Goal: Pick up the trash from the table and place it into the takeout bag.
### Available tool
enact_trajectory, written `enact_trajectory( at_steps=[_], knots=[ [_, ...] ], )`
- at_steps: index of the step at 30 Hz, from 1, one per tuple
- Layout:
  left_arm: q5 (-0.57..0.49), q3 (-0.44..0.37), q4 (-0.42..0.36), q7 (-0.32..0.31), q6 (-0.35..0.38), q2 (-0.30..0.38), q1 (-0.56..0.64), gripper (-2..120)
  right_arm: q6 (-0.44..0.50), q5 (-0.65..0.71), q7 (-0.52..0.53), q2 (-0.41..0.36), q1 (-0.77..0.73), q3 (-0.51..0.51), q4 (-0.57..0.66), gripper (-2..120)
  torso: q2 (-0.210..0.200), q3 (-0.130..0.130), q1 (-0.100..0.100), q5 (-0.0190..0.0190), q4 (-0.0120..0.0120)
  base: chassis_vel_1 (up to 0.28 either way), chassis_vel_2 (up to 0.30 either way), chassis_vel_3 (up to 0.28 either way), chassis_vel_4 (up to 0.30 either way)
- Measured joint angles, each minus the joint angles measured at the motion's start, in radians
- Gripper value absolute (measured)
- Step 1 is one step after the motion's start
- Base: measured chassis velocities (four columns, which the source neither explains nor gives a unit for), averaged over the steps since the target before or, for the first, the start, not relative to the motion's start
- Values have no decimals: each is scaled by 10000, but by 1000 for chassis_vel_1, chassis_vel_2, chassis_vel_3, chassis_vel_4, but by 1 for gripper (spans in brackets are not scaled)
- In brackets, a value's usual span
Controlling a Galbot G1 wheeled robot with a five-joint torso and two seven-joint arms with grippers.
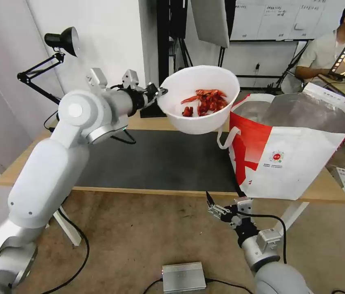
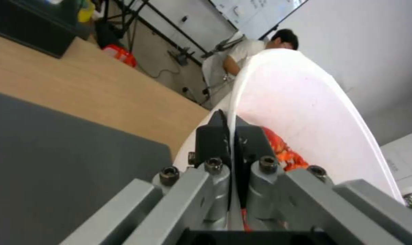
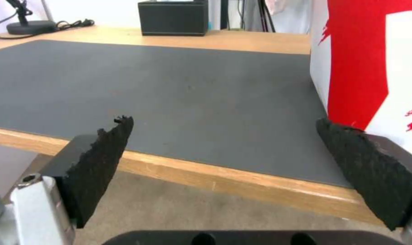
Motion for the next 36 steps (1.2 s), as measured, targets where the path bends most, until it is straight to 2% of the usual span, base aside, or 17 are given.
enact_trajectory(
  at_steps=[7, 13, 20, 36],
  knots=[
    [125, 393, 221, -116, -97, -679, -367, 0, 0, 0, 0, 0, 0, 0, 0, 100, 0, 0, 1, 0, -1, 0, 0, 0, 0],
    [192, 654, 433, -126, -180, -898, -619, 0, 0, 0, 0, 0, 0, 0, 0, 100, 0, 0, 0, -1, -1, 0, 0, 0, 0],
    [240, 921, 818, -123, -208, -1272, -1068, 0, 0, 0, 0, 0, 0, 0, 0, 100, 0, 0, 0, -1, 0, 0, 0, 0, 0],
    [795, 1400, 1923, -31, -216, -2611, -1573, 0, 0, 0, 0, 0, 0, 0, 0, 100, 0, 0, -1, 0, -1, 0, 0, 0, 0]
  ],
)
